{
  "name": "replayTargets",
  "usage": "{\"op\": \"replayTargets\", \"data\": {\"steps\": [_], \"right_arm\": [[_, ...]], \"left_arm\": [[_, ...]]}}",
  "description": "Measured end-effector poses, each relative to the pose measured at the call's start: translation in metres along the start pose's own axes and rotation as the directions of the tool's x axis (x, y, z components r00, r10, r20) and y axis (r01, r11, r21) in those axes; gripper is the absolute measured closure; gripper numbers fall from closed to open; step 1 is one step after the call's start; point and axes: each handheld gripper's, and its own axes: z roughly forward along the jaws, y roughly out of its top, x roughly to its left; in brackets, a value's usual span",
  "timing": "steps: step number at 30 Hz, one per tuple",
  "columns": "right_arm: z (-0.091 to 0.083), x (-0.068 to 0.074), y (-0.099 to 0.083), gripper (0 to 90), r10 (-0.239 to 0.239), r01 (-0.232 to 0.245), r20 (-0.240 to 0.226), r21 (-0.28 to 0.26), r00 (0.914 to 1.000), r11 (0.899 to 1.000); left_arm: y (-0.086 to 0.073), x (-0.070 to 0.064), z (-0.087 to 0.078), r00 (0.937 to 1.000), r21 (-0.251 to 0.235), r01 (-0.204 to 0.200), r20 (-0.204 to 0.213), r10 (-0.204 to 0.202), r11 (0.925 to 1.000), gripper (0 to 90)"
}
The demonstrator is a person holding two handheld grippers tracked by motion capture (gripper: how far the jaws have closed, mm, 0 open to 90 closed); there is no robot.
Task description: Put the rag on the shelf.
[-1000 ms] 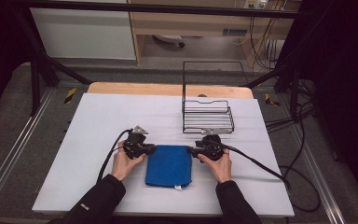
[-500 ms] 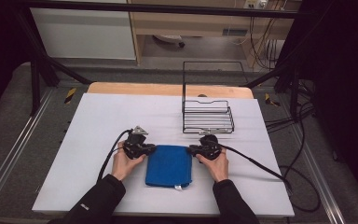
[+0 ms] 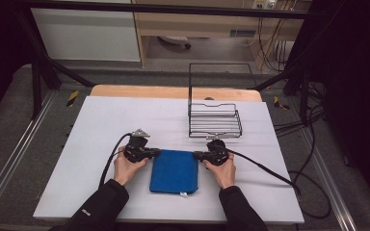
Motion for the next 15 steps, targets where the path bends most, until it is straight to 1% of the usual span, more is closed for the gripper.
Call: {"op": "replayTargets", "data": {"steps": [3,4,11,12,15], "right_arm": [[-0.004,0.002,0.000,85.0,-0.009,0.009,-0.003,-0.015,1.0000,1.000],[-0.006,0.003,0.001,85.0,-0.010,0.010,-0.007,-0.018,0.9999,1.000],[-0.022,0.008,0.005,85.1,-0.024,0.021,-0.038,-0.071,0.9990,0.997],[-0.024,0.008,0.005,85.1,-0.021,0.018,-0.039,-0.076,0.9990,0.997],[-0.026,0.011,0.007,85.1,-0.041,0.037,-0.041,-0.087,0.9983,0.996]], "left_arm": [[0.002,-0.003,-0.006,0.9998,-0.021,-0.022,-0.003,0.022,0.9995,86.3],[0.002,-0.004,-0.008,0.9998,-0.029,-0.021,0.005,0.021,0.9994,86.3],[0.003,-0.010,-0.023,0.9990,-0.073,-0.036,0.022,0.038,0.9967,86.3],[0.004,-0.011,-0.025,0.9990,-0.080,-0.038,0.023,0.040,0.9961,86.3],[0.003,-0.014,-0.032,0.9985,-0.100,-0.050,0.017,0.052,0.9938,86.3]]}}
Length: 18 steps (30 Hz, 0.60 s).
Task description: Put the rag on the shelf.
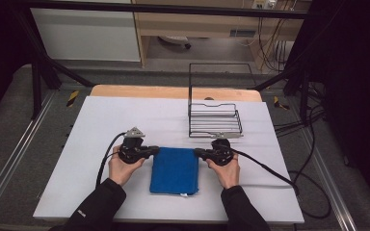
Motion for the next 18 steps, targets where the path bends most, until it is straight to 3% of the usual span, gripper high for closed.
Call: {"op": "replayTargets", "data": {"steps": [8,18], "right_arm": [[-0.011,0.011,0.009,85.2,-0.044,0.043,-0.019,-0.039,0.9989,0.998],[-0.025,0.019,0.016,85.4,-0.095,0.093,-0.013,-0.089,0.9954,0.992]], "left_arm": [[0.003,-0.004,-0.015,0.9999,-0.051,-0.010,-0.001,0.010,0.9987,86.3],[0.010,-0.016,-0.028,0.9986,-0.100,-0.050,-0.022,0.048,0.9937,86.3]]}}
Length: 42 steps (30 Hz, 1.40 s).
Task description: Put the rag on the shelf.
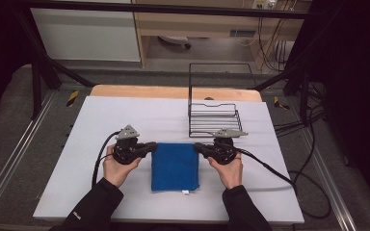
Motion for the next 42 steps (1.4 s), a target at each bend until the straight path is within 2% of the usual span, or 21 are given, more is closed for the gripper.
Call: {"op": "replayTargets", "data": {"steps": [13,21,26,33,42], "right_arm": [[-0.018,0.009,0.012,85.5,-0.050,0.050,0.007,-0.065,0.9987,0.997],[-0.029,0.013,0.019,85.6,-0.084,0.086,0.019,-0.107,0.9963,0.991],[-0.037,0.015,0.022,85.6,-0.099,0.100,0.016,-0.138,0.9950,0.985],[-0.044,0.021,0.027,85.6,-0.121,0.123,0.020,-0.162,0.9924,0.979],[-0.058,0.024,0.033,85.6,-0.145,0.152,0.051,-0.191,0.9881,0.970]], "left_arm": [[0.010,-0.013,-0.016,0.9998,-0.091,-0.020,-0.004,0.019,0.9956,86.3],[0.016,-0.021,-0.023,0.9992,-0.124,-0.040,0.003,0.041,0.9914,86.3],[0.020,-0.026,-0.028,0.9986,-0.158,-0.052,-0.004,0.052,0.9861,86.3],[0.024,-0.030,-0.032,0.9972,-0.181,-0.074,-0.025,0.071,0.9807,86.3],[0.035,-0.036,-0.031,0.9955,-0.225,-0.095,-0.024,0.092,0.9697,86.2]]}}
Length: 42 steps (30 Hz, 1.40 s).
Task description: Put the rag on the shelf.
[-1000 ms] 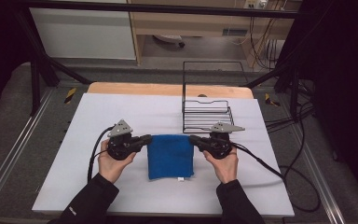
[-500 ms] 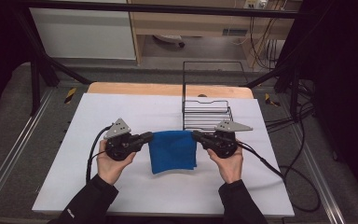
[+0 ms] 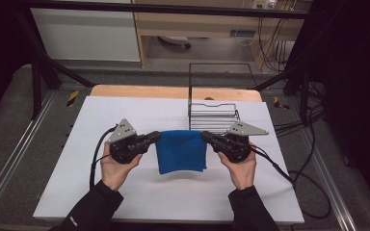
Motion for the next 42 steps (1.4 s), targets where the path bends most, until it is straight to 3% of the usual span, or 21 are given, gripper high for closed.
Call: {"op": "replayTargets", "data": {"steps": [16,25,28,35,42], "right_arm": [[-0.027,-0.003,0.016,85.9,-0.029,0.035,0.062,-0.094,0.9976,0.995],[-0.040,-0.004,0.025,86.0,-0.051,0.066,0.107,-0.140,0.9929,0.988],[-0.045,-0.006,0.028,86.0,-0.059,0.078,0.124,-0.155,0.9906,0.985],[-0.053,-0.008,0.033,86.1,-0.064,0.089,0.144,-0.174,0.9874,0.981],[-0.057,-0.010,0.038,86.2,-0.075,0.105,0.161,-0.187,0.9840,0.977]], "left_arm": [[0.021,-0.007,0.015,0.9993,-0.079,-0.002,0.038,0.005,0.9969,86.3],[0.040,-0.013,0.026,0.9991,-0.135,-0.011,0.039,0.016,0.9908,86.3],[0.045,-0.017,0.028,0.9988,-0.149,-0.030,0.035,0.035,0.9885,86.3],[0.054,-0.022,0.034,0.9974,-0.150,-0.062,0.027,0.067,0.9868,86.5],[0.062,-0.023,0.039,0.9978,-0.170,-0.060,0.019,0.064,0.9836,86.5]]}}
